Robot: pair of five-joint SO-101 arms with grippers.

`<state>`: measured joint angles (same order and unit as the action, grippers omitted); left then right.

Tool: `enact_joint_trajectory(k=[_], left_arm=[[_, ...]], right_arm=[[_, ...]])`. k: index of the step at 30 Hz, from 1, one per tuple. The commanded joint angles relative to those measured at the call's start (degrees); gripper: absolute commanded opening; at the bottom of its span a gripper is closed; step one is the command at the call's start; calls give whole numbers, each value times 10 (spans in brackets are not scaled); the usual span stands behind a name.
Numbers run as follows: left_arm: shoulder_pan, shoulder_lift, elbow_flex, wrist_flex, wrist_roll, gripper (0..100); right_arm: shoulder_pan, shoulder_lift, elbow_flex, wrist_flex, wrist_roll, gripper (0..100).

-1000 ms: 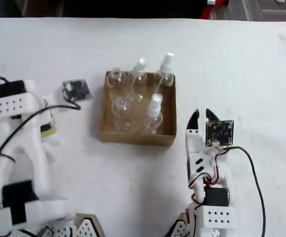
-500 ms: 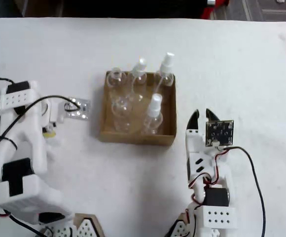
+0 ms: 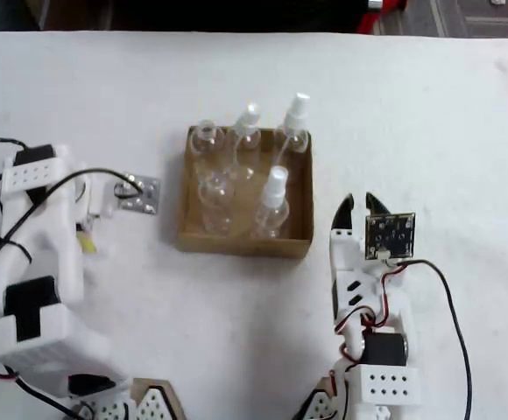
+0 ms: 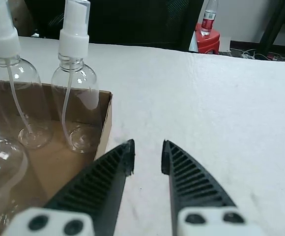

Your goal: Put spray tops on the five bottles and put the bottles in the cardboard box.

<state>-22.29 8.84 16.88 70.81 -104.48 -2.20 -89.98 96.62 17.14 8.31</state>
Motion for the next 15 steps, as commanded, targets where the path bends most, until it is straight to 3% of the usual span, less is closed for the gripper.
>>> enact_joint_trajectory(k=[1,8,15], left_arm=[[-6,29,-29,-21,-6,212],[-6,68,-26,-51,-5,204],[-15,72,-28,-55,-6,18]], right_arm=[[1,0,5,-13,9,77],[1,0,5,-13,9,77],[1,0,5,-14,9,77]])
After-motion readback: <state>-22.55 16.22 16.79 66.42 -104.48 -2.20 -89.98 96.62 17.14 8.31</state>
